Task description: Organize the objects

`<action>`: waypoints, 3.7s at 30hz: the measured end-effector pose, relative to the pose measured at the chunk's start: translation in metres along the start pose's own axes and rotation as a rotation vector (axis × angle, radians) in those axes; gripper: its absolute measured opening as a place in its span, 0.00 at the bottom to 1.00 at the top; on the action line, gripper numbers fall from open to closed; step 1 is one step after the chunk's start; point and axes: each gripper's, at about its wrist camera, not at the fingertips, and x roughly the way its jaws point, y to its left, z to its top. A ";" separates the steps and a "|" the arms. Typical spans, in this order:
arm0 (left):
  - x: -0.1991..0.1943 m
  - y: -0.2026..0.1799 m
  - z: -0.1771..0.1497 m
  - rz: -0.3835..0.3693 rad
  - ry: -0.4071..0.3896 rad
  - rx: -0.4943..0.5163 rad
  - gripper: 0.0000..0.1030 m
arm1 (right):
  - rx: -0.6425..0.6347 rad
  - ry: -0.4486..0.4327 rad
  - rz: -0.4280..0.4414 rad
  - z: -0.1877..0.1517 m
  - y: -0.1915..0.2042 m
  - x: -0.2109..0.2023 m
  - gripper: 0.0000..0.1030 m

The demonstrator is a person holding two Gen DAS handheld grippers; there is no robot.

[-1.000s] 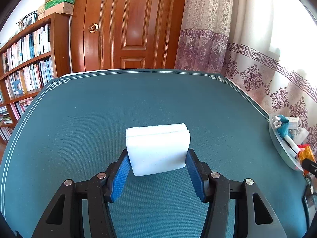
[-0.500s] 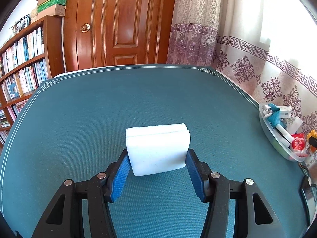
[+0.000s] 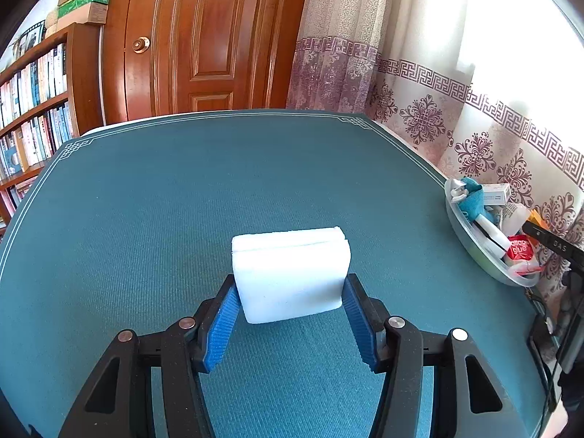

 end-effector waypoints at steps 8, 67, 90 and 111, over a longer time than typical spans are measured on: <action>0.000 -0.004 -0.003 -0.009 0.016 0.001 0.58 | -0.034 0.029 0.023 0.000 0.006 0.016 0.48; 0.060 -0.250 0.048 -0.351 0.071 0.358 0.60 | 0.026 -0.013 0.186 -0.054 -0.032 -0.053 0.54; 0.078 -0.222 0.061 -0.183 0.047 0.214 0.89 | 0.028 -0.006 0.187 -0.055 -0.028 -0.050 0.54; 0.020 -0.198 0.045 -0.049 -0.072 0.223 0.99 | 0.036 0.000 0.186 -0.058 -0.024 -0.058 0.69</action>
